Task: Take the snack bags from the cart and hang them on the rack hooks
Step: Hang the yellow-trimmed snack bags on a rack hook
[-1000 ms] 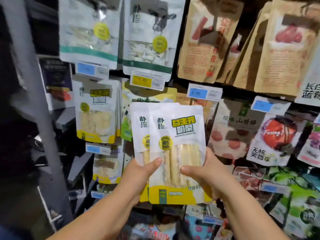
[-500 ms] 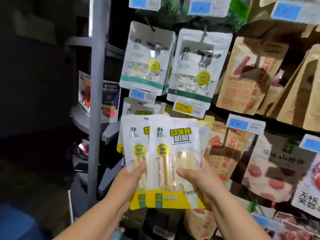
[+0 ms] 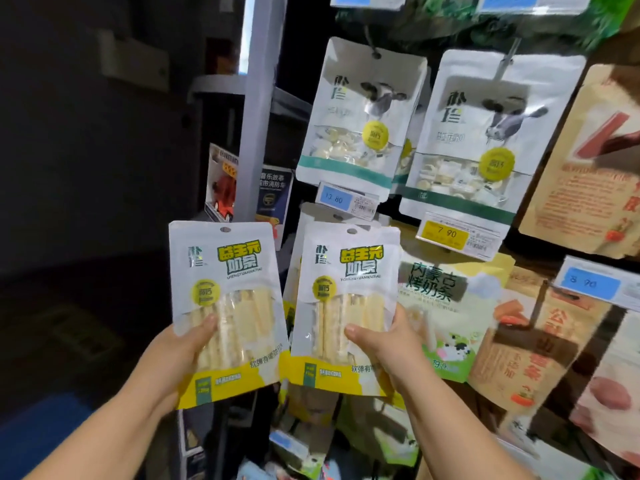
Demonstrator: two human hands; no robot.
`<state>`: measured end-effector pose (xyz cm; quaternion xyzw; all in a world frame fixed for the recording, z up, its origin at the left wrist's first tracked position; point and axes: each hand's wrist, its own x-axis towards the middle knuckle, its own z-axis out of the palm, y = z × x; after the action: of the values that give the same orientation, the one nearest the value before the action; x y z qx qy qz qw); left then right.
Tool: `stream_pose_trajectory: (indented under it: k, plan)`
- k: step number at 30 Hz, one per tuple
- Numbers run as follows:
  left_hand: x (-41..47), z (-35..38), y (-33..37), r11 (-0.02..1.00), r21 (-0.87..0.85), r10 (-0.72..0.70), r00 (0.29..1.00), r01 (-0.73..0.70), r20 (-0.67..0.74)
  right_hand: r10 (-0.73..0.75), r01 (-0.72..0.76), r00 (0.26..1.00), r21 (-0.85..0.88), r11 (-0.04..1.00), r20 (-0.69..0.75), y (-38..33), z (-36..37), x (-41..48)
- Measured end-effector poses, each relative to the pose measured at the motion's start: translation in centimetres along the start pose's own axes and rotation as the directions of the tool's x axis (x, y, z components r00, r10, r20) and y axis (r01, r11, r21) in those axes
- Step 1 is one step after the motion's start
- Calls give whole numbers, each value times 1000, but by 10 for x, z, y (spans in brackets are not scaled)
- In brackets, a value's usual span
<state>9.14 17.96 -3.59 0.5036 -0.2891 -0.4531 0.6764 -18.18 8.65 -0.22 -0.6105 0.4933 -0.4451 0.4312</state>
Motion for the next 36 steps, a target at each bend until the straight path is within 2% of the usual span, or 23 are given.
stream_pose_trajectory:
  k: [8,14,22,26,29,31,34,36]
  plan:
    - [26,-26,12,999,28,18,1000,-18,1,-55,53,998,-37,998,-43,-5,30,29]
    - [30,-28,13,994,107,-15,997,6,82,-32,24,996,-92,995,-82,-4,39,39]
    - [34,-17,9,999,36,-33,985,27,170,-25,14,992,-88,996,-123,-10,42,45]
    - [36,-6,8,999,0,-51,975,52,218,1,-17,994,-146,989,-106,-10,45,57]
    - [37,3,6,996,-27,-74,962,84,262,39,-76,983,-204,976,-179,-5,47,64]
    - [39,9,5,995,-23,-89,953,100,291,-17,-39,964,-203,978,-264,-2,48,57]
    - [43,18,2,993,-5,-113,939,121,326,-284,172,881,-302,938,-379,0,53,36]
    - [46,26,0,991,21,-131,926,133,354,-391,293,857,-307,906,-337,-3,56,23]
